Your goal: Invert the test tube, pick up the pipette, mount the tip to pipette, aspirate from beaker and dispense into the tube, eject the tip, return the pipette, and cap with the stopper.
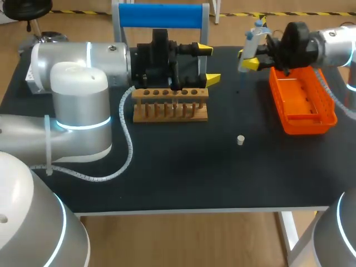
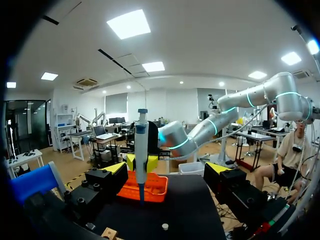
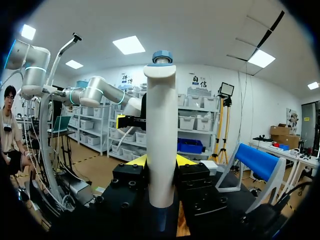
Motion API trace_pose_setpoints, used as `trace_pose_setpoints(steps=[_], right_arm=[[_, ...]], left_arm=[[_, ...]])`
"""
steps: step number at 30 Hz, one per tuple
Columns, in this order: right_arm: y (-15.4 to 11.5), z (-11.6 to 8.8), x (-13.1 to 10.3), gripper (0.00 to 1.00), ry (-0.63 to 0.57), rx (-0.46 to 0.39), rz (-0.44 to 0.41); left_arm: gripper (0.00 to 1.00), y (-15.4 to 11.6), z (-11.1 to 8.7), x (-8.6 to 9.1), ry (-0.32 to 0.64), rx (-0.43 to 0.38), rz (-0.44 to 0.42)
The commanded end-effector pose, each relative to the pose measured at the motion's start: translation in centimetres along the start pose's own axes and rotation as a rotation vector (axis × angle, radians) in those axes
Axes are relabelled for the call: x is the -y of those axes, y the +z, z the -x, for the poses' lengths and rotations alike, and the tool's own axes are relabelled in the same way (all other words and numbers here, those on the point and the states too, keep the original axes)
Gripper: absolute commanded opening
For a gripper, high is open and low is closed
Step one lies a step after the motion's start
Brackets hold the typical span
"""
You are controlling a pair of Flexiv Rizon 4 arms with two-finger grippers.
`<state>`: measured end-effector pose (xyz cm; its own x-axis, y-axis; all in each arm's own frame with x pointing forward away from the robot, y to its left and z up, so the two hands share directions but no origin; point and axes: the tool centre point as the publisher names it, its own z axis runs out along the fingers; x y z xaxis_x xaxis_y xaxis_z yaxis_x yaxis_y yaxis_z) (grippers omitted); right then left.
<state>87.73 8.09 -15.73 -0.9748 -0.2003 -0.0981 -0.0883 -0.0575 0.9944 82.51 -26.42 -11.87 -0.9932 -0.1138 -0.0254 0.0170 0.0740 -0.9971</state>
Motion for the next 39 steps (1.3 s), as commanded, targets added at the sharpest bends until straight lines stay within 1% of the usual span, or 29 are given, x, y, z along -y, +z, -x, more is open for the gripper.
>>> trace_pose_setpoints(steps=[1, 3, 7, 17, 23, 29, 39], right_arm=[[2.1, -1.2, 0.0, 0.0, -0.005, 0.032, -0.005], [2.6, -1.3, 0.0, 0.0, -0.016, 0.025, -0.034], [3.3, -1.6, -0.3, 0.0, -0.014, 0.03, -0.027], [5.4, -2.9, -1.0, 0.0, -0.034, -0.005, -0.039], [7.0, -3.4, -0.5, 0.0, -0.026, -0.025, -0.039], [8.2, -3.2, 0.5, 0.0, -0.013, -0.035, -0.042], [9.3, -2.2, 0.8, 0.0, -0.009, -0.015, -0.038]], left_arm=[[1.0, 0.1, 0.0, 0.0, -0.001, 0.001, 0.0], [1.0, 0.1, 0.0, 0.0, -0.001, 0.001, 0.0], [1.0, 0.1, 0.0, 0.0, -0.001, 0.001, 0.0], [1.0, 0.1, 0.0, 0.0, -0.001, 0.001, 0.0], [1.0, 0.1, 0.0, 0.0, -0.001, 0.001, 0.0], [1.0, 0.1, 0.0, 0.0, -0.001, 0.001, 0.0], [1.0, 0.1, 0.0, 0.0, -0.001, 0.001, 0.0]])
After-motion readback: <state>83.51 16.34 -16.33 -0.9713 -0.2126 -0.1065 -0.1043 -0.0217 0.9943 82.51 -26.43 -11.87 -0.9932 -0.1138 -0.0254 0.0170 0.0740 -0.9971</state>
